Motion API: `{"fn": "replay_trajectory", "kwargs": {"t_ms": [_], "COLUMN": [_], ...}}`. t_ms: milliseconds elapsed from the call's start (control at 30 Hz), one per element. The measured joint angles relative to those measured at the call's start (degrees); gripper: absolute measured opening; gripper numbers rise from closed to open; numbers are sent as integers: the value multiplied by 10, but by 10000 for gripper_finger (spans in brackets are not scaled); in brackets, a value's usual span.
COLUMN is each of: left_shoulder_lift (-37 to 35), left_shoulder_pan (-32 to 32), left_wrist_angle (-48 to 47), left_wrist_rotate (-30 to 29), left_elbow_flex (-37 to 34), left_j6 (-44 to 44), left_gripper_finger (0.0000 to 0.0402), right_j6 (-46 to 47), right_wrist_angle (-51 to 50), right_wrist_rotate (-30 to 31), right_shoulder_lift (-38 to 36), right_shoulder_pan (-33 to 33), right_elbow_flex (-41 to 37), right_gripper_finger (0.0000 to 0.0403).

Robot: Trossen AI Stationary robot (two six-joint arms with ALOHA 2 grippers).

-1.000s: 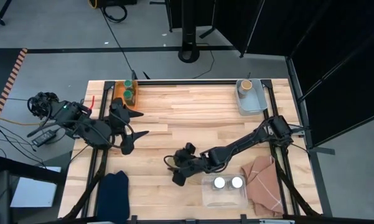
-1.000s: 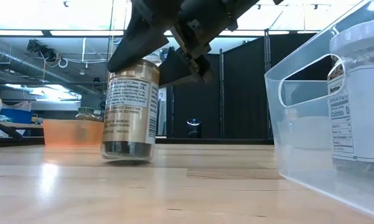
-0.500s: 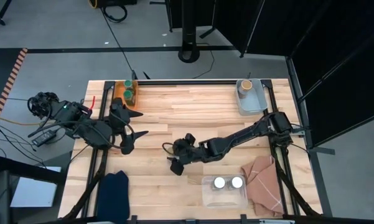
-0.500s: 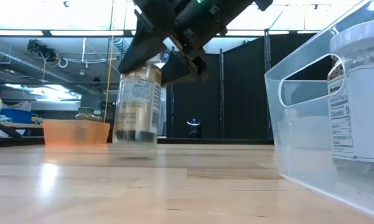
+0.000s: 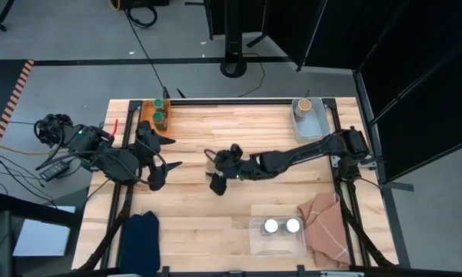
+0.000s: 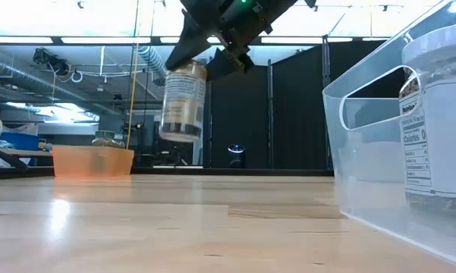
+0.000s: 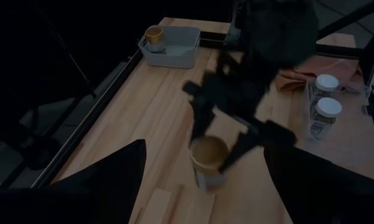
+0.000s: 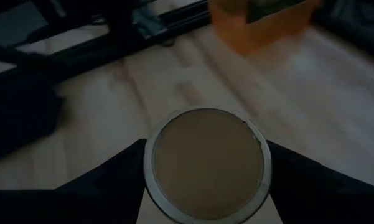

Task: Sort spices by type
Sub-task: Put the gold seasoning bottle into the gray bin

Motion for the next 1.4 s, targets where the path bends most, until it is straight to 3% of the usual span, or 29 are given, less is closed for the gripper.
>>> {"fn": "replay_trajectory", "kwargs": {"t_ms": [633, 967, 1400], "left_shoulder_lift": [0, 0, 0], "left_shoulder_pan": [0, 0, 0], "left_wrist_angle": [-8, -8, -6], "left_wrist_rotate": [0, -1, -9], "left_elbow_flex": [0, 0, 0], "left_j6": [-6, -22, -40], "left_gripper_finger": [332, 332, 332], "right_j6": [-97, -124, -138], "right_wrist_angle": [-107, -218, -353], "right_wrist_rotate": [2, 1, 2], "right_shoulder_lift": [-124, -190, -359], "right_shoulder_pan": [-123, -176, -225], "right_elbow_flex": [0, 0, -27], "right_gripper_finger": [290, 290, 290]}}
